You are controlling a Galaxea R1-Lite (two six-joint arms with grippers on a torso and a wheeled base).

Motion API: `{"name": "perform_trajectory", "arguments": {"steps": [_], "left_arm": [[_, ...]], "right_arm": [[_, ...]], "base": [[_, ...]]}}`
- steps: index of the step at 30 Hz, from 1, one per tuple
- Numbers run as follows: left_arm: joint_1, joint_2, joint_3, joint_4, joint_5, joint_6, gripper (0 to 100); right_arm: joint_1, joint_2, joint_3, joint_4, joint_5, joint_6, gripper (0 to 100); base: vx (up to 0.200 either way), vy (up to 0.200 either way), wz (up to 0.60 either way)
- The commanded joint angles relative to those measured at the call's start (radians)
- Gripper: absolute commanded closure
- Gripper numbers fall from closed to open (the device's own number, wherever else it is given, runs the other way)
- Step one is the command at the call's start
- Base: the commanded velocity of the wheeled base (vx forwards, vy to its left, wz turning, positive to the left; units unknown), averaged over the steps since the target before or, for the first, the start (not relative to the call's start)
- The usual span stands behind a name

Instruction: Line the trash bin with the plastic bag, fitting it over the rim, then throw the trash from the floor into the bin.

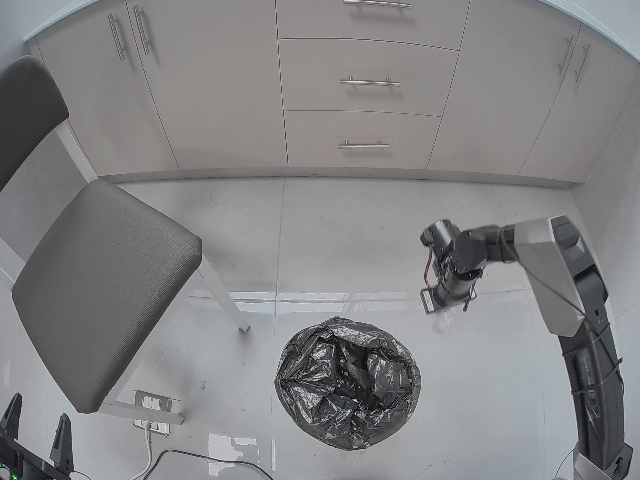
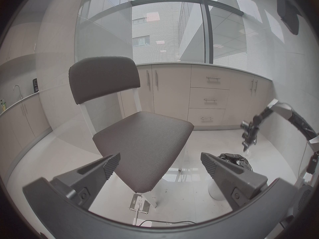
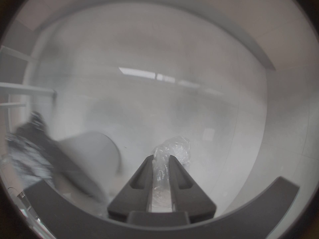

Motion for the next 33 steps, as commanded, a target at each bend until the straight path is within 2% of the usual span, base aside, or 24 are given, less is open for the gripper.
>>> {"name": "perform_trajectory", "arguments": {"steps": [1,2,3,5,6,8,9,10,11,12,14,19,26,27,29,33], "left_arm": [[0.0,-0.008,0.0,0.0,0.0,-0.002,0],[0.0,-0.008,0.0,0.0,0.0,-0.002,0],[0.0,-0.008,0.0,0.0,0.0,-0.002,0],[0.0,-0.008,0.0,0.0,0.0,-0.002,0],[0.0,-0.008,0.0,0.0,0.0,-0.002,0],[0.0,-0.008,0.0,0.0,0.0,-0.002,0],[0.0,-0.008,0.0,0.0,0.0,-0.002,0],[0.0,-0.009,0.0,0.0,0.0,-0.002,0],[0.0,-0.009,0.0,0.0,0.0,-0.002,0],[0.0,-0.008,0.0,0.0,0.0,-0.002,0],[0.0,-0.008,0.0,0.0,0.0,-0.002,0],[0.0,-0.008,0.0,0.0,0.0,-0.005,0],[0.0,-0.008,0.0,0.0,0.0,-0.005,0],[0.0,-0.008,0.0,0.0,0.0,-0.005,0],[0.0,-0.008,-0.002,0.0,0.0,-0.007,0],[0.0,-0.008,-0.002,0.0,0.0,-0.008,0]], "right_arm": [[0.161,-0.381,0.0,0.096,0.044,0.044,100],[0.161,-0.381,0.0,0.096,0.044,0.044,100],[0.229,-0.417,0.0,0.139,0.05,0.073,100],[0.313,-0.433,0.0,0.185,0.086,0.107,100],[0.322,-0.435,0.0,0.189,0.092,0.11,100],[0.391,-0.427,0.0,0.224,0.115,0.145,100],[0.391,-0.427,0.0,0.224,0.115,0.145,100],[0.426,-0.404,0.0,0.241,0.116,0.182,100],[0.426,-0.404,0.0,0.241,0.116,0.182,100],[0.445,-0.372,0.0,0.247,0.116,0.23,100],[0.449,-0.346,0.0,0.247,0.121,0.26,100],[0.449,-0.289,0.0,0.281,0.136,0.271,100],[0.449,-0.243,0.0,0.339,0.182,0.322,100],[0.449,-0.225,0.0,0.333,0.213,0.355,100],[0.449,-0.211,0.0,0.332,0.234,0.357,100],[0.463,-0.186,0.0,0.326,0.233,0.345,100]], "base": [[0.0,0.0,0.0],[0.0,0.0,0.0],[0.0,0.0,0.0],[0.0,0.0,0.0],[0.0,0.0,0.0],[0.0,0.0,0.0],[0.0,0.0,0.0],[0.0,0.0,0.0],[0.0,0.0,0.0],[0.0,0.0,0.0],[0.0,0.0,0.0],[0.0,0.0,0.0],[0.0,0.0,0.0],[0.0,0.0,0.0],[0.0,0.0,0.0],[0.0,0.0,0.0]]}}
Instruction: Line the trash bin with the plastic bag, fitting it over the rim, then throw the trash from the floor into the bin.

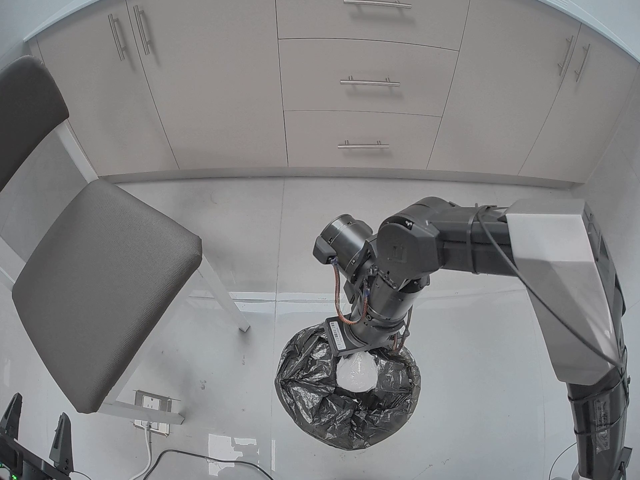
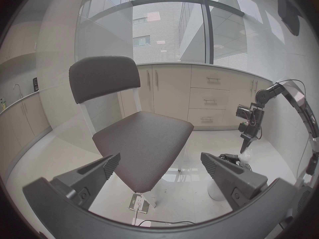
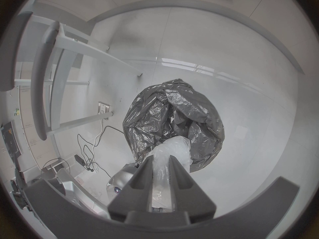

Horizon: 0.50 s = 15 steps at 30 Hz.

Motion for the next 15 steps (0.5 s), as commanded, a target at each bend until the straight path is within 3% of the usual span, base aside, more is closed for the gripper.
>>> {"name": "perform_trajectory", "arguments": {"steps": [1,7,8,15], "left_arm": [[0.001,-0.01,-0.001,0.0,0.0,-0.005,0],[0.001,-0.009,-0.001,0.0,0.0,-0.006,0],[0.001,-0.009,-0.001,0.0,-0.001,-0.006,0],[0.001,-0.009,0.001,0.0,0.0,-0.006,0]], "right_arm": [[0.02,0.048,0.001,-0.006,-0.003,-0.005,100],[0.025,0.068,0.001,-0.006,-0.006,-0.008,100],[0.025,0.068,0.001,-0.006,-0.006,-0.01,0],[0.022,0.074,0.001,-0.013,-0.008,-0.011,0]], "base": [[0.0,0.0,0.0],[0.0,0.0,0.0],[0.0,0.0,0.0],[0.0,0.0,0.0]]}}
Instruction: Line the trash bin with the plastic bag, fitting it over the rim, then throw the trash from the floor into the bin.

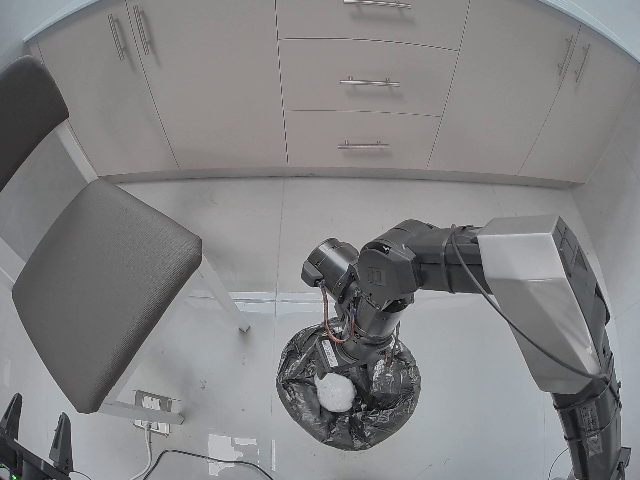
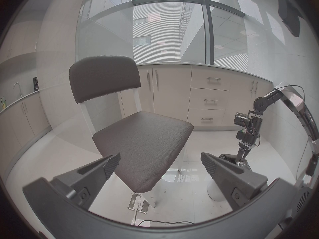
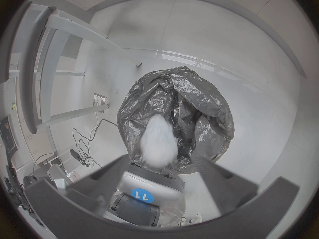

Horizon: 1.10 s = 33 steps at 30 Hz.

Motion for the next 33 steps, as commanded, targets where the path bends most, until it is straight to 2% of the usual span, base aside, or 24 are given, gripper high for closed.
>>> {"name": "perform_trajectory", "arguments": {"steps": [1,13,14,21,26,33], "left_arm": [[0.0,-0.009,0.002,0.0,0.001,0.0,0],[0.0,-0.01,0.0,0.0,0.001,0.0,0],[0.002,-0.01,0.0,0.0,0.001,0.0,0],[0.002,-0.009,0.0,0.0,0.001,0.0,0],[0.0,-0.01,0.0,0.0,0.001,0.0,0],[0.0,-0.009,0.002,0.0,0.001,0.0,0]], "right_arm": [[-0.002,0.009,0.0,-0.013,-0.001,-0.001,0],[0.0,0.041,0.0,-0.039,-0.001,0.01,0],[0.0,0.047,0.0,-0.039,-0.001,0.01,100],[-0.025,0.091,0.0,-0.046,-0.001,0.004,100],[-0.052,0.125,0.0,-0.164,-0.005,-0.001,100],[-0.071,0.17,0.0,-0.197,-0.014,-0.025,100]], "base": [[0.0,0.0,0.0],[0.0,0.0,0.0],[0.0,0.0,0.0],[0.0,0.0,0.0],[0.0,0.0,0.0],[0.0,0.0,0.0]]}}
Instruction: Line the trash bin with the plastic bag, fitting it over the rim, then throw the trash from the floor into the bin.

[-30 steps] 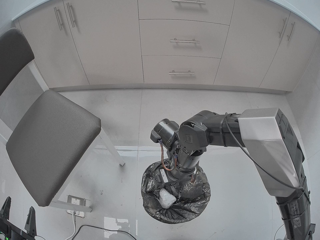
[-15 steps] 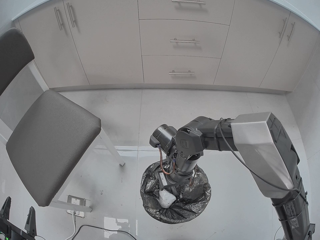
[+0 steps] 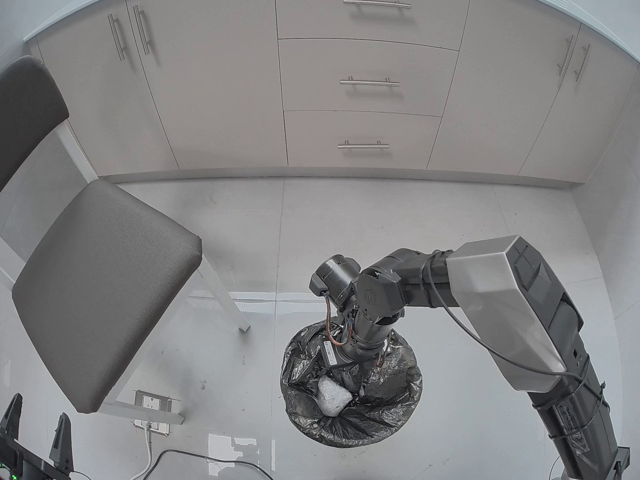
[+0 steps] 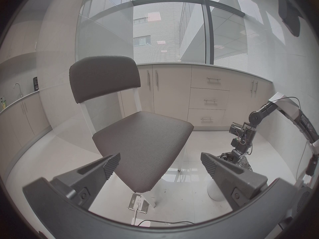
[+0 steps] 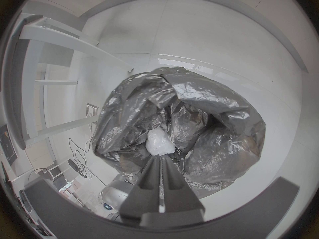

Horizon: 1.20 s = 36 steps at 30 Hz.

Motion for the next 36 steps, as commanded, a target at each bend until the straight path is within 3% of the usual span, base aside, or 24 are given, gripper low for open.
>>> {"name": "perform_trajectory", "arguments": {"steps": [1,9,23,36], "left_arm": [[0.0,-0.009,0.001,0.0,0.001,-0.001,0],[0.0,-0.009,0.001,0.0,0.001,-0.001,0],[0.0,-0.009,0.001,0.0,0.001,-0.002,0],[0.0,-0.01,-0.001,0.0,0.001,-0.007,0]], "right_arm": [[-0.014,0.045,0.0,-0.023,-0.008,-0.015,100],[-0.048,0.112,0.0,-0.11,-0.08,-0.097,100],[-0.056,0.201,0.0,-0.175,-0.082,-0.1,100],[-0.087,-0.047,0.0,-0.17,-0.073,-0.097,100]], "base": [[0.0,0.0,0.0],[0.0,0.0,0.0],[0.0,0.0,0.0],[0.0,0.0,0.0]]}}
